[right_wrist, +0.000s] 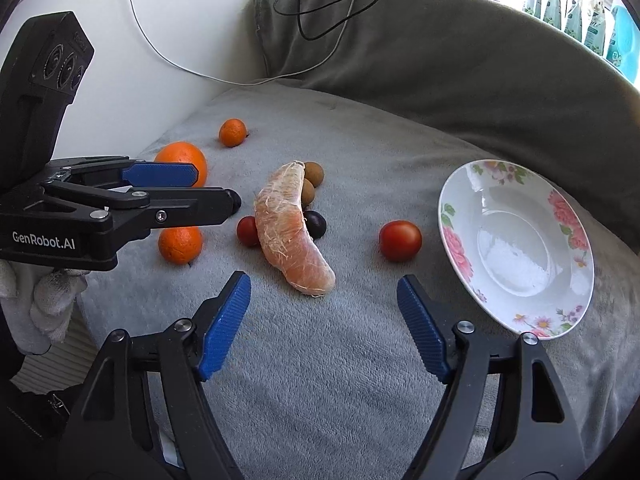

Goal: Organize fruits
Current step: 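Move the right tool to the wrapped pomelo segment and close on it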

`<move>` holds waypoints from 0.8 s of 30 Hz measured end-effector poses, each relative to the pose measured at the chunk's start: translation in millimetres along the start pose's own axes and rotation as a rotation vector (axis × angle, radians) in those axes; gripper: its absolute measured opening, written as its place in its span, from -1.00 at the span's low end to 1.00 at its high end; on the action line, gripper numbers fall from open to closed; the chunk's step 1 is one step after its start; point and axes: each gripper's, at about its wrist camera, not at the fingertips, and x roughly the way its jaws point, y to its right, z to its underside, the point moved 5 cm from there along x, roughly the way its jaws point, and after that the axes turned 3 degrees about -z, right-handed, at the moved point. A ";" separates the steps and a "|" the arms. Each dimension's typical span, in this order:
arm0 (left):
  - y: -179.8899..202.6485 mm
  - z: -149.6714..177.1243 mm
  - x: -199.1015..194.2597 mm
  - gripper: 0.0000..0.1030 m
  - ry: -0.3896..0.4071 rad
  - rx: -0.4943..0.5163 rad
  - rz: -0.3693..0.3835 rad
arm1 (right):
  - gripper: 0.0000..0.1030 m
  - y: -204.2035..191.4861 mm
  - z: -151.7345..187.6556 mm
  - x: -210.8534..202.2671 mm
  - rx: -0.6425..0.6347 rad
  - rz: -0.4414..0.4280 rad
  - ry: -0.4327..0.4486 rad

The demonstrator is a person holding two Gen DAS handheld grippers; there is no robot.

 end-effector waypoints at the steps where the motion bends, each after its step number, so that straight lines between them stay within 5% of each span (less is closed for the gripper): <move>1: -0.6 -1.5 2.3 0.30 -0.007 -0.004 0.007 | 0.42 0.0 -0.1 2.6 -0.002 -0.007 -0.004; 24: -13.6 -15.4 55.1 0.04 -0.152 -0.060 0.069 | 0.26 -5.3 -1.0 63.4 -0.030 -0.089 -0.091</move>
